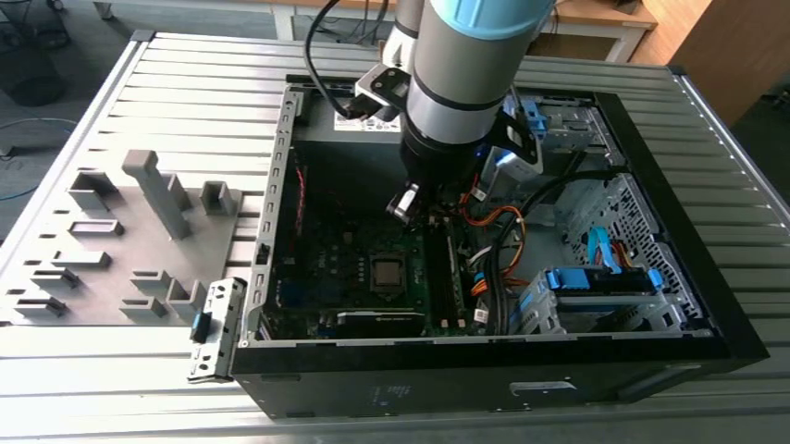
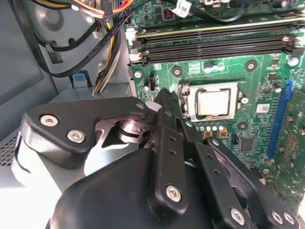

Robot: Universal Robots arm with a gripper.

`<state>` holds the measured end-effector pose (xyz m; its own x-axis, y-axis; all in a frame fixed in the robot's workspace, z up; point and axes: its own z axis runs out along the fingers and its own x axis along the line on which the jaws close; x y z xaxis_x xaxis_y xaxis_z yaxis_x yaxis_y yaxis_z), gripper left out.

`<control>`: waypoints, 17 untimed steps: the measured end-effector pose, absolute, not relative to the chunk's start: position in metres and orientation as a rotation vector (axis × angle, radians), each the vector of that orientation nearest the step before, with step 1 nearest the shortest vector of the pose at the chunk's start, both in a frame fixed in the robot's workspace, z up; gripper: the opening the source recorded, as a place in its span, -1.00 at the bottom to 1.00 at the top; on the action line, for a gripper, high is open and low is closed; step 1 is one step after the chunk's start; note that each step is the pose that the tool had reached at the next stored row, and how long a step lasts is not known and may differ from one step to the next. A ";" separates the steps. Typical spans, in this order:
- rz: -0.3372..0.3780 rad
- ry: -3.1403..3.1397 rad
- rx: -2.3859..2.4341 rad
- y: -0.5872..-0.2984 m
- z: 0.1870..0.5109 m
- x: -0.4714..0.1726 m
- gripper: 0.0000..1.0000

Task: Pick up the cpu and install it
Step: 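Install the first cpu locking lever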

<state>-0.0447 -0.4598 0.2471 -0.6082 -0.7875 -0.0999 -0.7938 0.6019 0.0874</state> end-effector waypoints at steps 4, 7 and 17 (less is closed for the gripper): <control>0.188 2.766 -1.368 -0.458 0.243 -0.045 -0.80; 0.183 2.766 -1.373 -0.458 0.242 -0.045 -0.80; 0.160 2.767 -1.409 -0.464 0.240 -0.045 -0.80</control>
